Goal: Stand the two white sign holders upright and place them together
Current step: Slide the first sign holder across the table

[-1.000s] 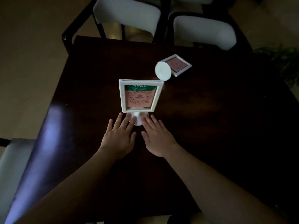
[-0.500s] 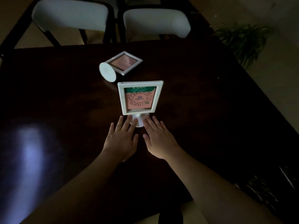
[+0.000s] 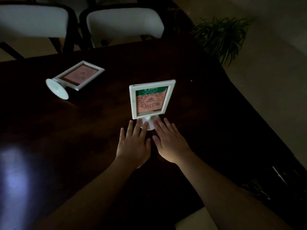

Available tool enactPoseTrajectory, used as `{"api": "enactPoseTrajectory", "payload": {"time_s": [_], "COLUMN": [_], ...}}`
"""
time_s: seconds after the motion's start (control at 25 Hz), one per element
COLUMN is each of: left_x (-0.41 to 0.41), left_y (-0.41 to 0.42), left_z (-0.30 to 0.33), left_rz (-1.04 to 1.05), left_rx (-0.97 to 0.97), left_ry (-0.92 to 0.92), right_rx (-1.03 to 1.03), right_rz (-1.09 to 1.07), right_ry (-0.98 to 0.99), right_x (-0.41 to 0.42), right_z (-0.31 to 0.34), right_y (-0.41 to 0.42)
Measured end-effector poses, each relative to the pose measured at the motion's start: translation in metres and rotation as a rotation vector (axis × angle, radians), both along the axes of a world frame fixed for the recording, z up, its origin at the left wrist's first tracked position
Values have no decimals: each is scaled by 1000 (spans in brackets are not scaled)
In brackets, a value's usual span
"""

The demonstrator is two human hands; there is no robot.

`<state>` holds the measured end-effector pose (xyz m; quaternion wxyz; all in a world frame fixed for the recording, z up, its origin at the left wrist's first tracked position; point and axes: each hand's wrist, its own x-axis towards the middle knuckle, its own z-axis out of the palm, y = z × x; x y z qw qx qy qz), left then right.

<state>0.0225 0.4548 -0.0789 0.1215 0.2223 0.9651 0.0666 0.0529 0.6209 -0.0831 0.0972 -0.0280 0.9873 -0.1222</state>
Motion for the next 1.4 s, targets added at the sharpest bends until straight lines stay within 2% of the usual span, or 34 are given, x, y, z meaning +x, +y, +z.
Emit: {"api": "enactPoseTrajectory", "payload": {"time_s": [0.68,1.4], "left_x": [-52,-70], "left_y": [150,197], "left_z": [-12,-16], "left_rz": [-49,-19], "left_rx": [17,28], "left_ry": [14,12], "right_rx": [60,88], "right_rz": [-81,-101], "right_ry": [28,-16], "right_x": [-43,-64], "right_z": [-11,-9], "right_y": [146,190]}}
